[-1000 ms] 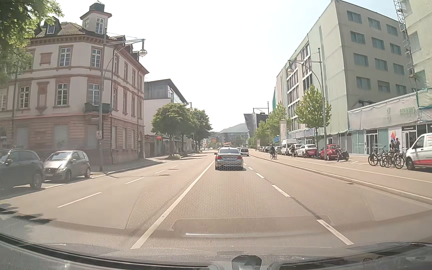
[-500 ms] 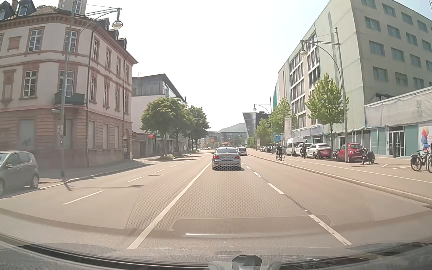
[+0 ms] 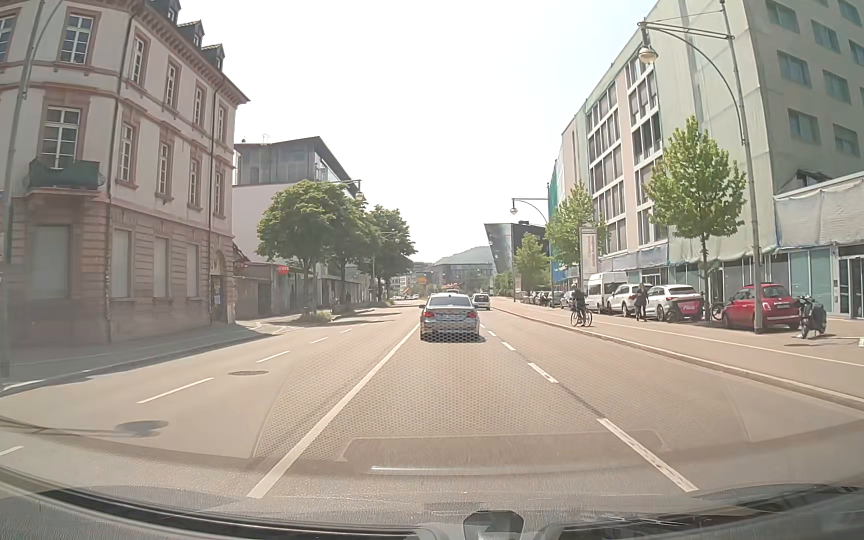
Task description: Follow the waypoints while adhering to traffic rules and regulations
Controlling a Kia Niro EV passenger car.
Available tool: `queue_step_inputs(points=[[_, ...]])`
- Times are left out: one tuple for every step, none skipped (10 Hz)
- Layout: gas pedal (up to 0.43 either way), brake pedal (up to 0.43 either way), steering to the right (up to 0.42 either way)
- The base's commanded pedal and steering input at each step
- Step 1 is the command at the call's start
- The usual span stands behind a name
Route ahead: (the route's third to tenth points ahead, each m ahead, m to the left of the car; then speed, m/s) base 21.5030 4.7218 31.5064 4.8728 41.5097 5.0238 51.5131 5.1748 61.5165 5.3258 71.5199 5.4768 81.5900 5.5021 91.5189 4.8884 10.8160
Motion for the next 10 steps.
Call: queue_step_inputs(points=[[0.039, 0.0, 0.0], [0.039, 0.0, 0.0], [0.047, 0.0, 0.0], [0.047, 0.0, -0.001], [0.047, 0.0, 0.0], [0.047, 0.0, -0.001], [0.047, 0.0, -0.001], [0.047, 0.0, -0.001], [0.047, 0.0, -0.001], [0.047, 0.0, -0.004]])
